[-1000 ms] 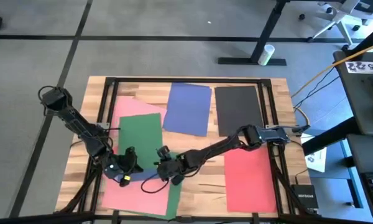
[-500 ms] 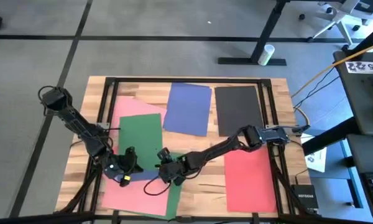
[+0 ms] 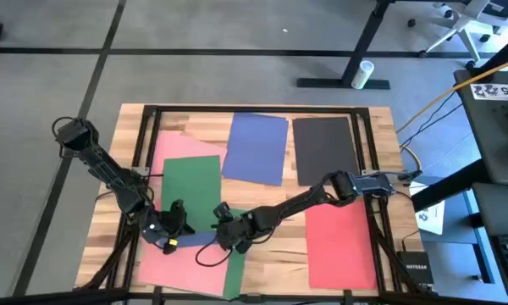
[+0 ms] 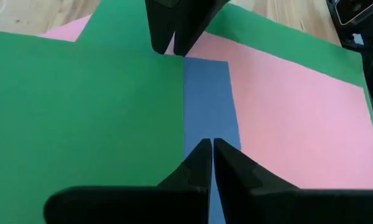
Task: Organize paper
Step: Stack the blue paper on top of the other blue papers on the table
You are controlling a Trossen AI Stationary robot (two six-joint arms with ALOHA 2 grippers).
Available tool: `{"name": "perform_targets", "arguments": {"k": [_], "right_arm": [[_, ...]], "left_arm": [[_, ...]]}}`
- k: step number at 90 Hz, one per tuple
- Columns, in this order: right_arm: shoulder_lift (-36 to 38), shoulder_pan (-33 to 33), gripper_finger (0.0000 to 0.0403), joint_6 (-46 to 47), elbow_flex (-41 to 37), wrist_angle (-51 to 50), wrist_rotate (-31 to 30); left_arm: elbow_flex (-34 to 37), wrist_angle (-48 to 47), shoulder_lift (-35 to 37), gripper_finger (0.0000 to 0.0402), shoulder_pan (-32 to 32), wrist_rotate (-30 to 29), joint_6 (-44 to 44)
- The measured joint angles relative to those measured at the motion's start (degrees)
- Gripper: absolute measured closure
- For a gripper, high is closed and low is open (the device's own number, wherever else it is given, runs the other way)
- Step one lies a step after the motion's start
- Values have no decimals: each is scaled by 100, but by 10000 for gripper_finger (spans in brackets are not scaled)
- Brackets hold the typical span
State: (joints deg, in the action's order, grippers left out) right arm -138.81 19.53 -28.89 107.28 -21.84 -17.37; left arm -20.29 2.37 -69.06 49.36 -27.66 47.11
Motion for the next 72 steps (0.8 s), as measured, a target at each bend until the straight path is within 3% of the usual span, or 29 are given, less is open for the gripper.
{"name": "perform_targets", "arguments": {"k": [72], "right_arm": [[-4,-66,292,2,-2,351,312]], "left_arm": [[0,0,0,402,0,0,2]]}}
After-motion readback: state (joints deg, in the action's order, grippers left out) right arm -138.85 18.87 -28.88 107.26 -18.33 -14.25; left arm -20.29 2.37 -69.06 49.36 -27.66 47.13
